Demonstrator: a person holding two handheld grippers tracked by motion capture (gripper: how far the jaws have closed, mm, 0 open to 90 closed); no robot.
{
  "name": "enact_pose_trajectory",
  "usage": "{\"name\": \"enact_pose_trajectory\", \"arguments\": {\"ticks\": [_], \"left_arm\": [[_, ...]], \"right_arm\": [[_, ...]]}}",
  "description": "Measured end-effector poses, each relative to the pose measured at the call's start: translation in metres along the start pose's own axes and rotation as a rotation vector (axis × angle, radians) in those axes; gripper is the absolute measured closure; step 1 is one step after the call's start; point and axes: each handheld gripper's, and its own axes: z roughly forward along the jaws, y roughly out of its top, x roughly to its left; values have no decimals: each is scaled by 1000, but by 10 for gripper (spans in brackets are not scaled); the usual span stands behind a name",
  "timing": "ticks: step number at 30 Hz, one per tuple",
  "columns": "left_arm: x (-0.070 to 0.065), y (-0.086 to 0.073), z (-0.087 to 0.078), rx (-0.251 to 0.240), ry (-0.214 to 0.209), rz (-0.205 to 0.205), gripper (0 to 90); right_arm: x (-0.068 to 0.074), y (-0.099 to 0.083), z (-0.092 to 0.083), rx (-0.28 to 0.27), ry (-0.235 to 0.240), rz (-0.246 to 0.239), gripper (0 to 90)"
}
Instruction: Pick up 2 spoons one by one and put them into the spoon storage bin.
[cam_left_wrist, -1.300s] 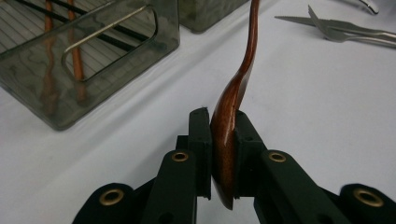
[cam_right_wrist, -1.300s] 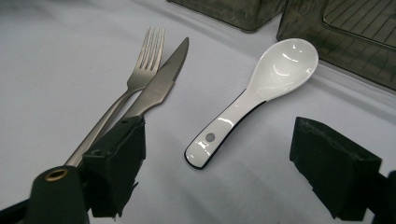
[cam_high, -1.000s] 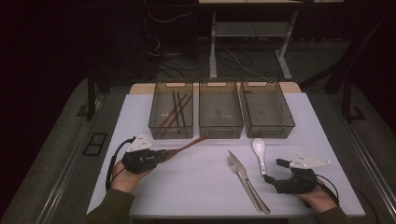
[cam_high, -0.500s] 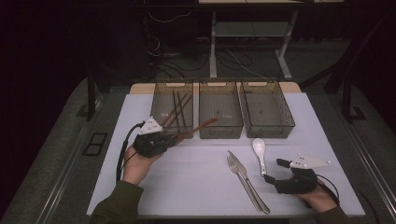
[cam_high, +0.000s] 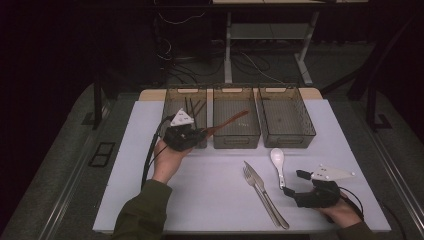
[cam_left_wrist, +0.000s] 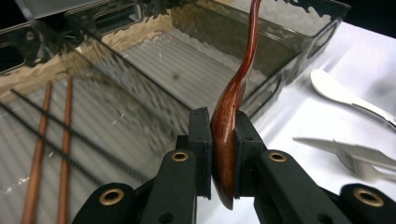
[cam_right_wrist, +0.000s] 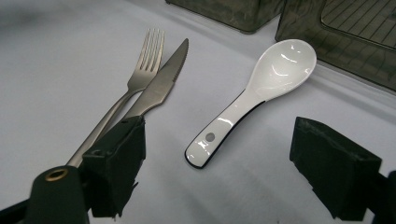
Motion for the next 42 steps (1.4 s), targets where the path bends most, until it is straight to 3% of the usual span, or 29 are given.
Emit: {"name": "enact_pose_trajectory", "arguments": {"ticks": [10,15,16,22,31,34,37,42], "left_arm": [[0,19,43,18,9,9,802],[4,23,57,20,11,-19,802],[5,23,58,35,10,-4,801],[5,25,72,60,20,-17,801],[5,23,80,92,18,-11,789],[4,22,81,93,28,-4,694],[3,24,79,80,25,2,650],[0,26,73,39,-1,-31,591]], "right_arm": [[-1,0,-1,1,-5,9,179],[-1,-1,-1,-2,-3,2,179],[-1,-1,-1,-2,-2,1,179],[-1,-1,-1,-4,0,4,179],[-1,-1,-2,-6,0,5,179],[-1,-1,-2,-7,-1,5,179],[-1,-1,-2,-7,-1,5,179],[-1,-1,-2,-7,-1,5,179]]}}
